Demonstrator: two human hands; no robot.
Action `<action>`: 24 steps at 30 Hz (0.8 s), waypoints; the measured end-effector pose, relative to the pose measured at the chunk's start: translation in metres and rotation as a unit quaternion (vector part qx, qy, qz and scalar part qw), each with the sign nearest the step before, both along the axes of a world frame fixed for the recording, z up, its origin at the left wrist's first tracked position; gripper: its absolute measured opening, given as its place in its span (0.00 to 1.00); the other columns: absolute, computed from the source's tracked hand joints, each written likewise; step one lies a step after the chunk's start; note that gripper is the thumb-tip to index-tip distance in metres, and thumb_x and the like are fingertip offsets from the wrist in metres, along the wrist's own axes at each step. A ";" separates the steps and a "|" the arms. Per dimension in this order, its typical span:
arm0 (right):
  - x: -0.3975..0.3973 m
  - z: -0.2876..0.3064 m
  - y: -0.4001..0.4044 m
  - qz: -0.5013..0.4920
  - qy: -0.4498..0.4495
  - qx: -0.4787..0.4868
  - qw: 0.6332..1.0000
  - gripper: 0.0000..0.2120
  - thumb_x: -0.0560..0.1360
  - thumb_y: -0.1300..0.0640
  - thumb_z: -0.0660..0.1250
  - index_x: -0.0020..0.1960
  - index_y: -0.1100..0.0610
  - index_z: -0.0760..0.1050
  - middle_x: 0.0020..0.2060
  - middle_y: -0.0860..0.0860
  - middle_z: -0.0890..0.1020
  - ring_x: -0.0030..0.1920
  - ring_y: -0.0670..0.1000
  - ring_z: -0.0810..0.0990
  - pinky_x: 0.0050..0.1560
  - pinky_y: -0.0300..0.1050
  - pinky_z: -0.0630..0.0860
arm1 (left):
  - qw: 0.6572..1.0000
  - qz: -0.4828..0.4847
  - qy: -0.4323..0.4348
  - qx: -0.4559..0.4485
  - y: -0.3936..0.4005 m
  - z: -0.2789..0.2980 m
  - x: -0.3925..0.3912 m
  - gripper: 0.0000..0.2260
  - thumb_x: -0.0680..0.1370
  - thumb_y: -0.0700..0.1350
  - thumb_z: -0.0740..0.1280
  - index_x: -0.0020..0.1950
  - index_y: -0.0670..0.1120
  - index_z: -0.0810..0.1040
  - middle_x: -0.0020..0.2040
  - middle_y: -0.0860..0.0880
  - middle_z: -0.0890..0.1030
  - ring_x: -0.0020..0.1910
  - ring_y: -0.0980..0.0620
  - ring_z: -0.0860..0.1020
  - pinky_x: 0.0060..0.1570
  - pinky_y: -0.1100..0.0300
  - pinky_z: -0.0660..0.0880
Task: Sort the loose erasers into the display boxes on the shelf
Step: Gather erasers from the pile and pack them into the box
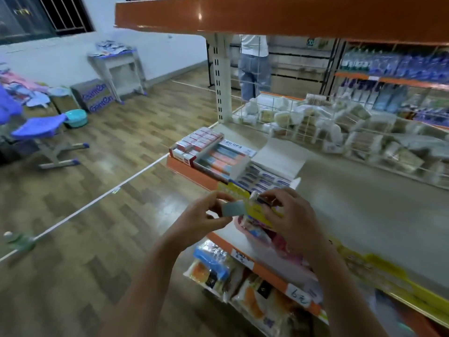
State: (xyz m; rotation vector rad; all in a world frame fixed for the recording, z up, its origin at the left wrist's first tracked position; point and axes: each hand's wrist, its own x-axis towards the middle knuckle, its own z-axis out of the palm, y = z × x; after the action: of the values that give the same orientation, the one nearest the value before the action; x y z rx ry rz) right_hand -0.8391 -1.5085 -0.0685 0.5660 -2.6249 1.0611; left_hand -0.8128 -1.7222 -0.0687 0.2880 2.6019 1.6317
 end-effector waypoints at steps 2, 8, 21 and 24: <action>-0.019 0.002 -0.007 -0.024 0.005 0.005 1.000 0.09 0.71 0.63 0.70 0.50 0.57 0.80 0.42 0.47 0.77 0.42 0.47 0.75 0.43 0.31 0.65 | 1.000 -0.010 0.006 0.003 -0.012 -0.003 -0.020 0.16 0.73 0.41 0.70 0.54 0.60 0.76 0.46 0.56 0.79 0.45 0.57 0.77 0.43 0.61 0.75; -0.087 0.001 -0.027 -0.069 -0.037 0.088 0.993 0.09 0.73 0.59 0.68 0.53 0.57 0.79 0.45 0.52 0.79 0.47 0.52 0.77 0.44 0.39 0.66 | 0.999 -0.032 -0.007 0.003 -0.037 0.003 -0.092 0.13 0.75 0.41 0.70 0.56 0.54 0.75 0.50 0.53 0.78 0.45 0.59 0.78 0.43 0.64 0.74; -0.129 -0.015 -0.060 -0.123 -0.118 0.175 0.970 0.10 0.77 0.56 0.63 0.56 0.57 0.76 0.51 0.51 0.74 0.52 0.49 0.74 0.51 0.37 0.68 | 0.997 -0.066 0.022 -0.030 -0.068 -0.003 -0.187 0.13 0.72 0.46 0.73 0.50 0.63 0.77 0.43 0.54 0.78 0.37 0.62 0.76 0.40 0.63 0.75; -0.127 -0.016 -0.065 -0.161 -0.124 0.173 0.964 0.10 0.77 0.56 0.64 0.56 0.56 0.76 0.51 0.50 0.75 0.52 0.48 0.74 0.50 0.36 0.67 | 0.993 -0.104 0.025 -0.050 -0.074 -0.001 -0.199 0.14 0.73 0.47 0.71 0.51 0.64 0.74 0.46 0.56 0.78 0.42 0.61 0.77 0.44 0.61 0.77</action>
State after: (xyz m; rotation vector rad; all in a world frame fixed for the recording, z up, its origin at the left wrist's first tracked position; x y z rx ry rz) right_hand -0.9658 -1.5740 -0.0847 0.0578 -3.0089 0.6111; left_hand -1.0116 -1.7960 -0.0694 0.5801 2.5758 1.4402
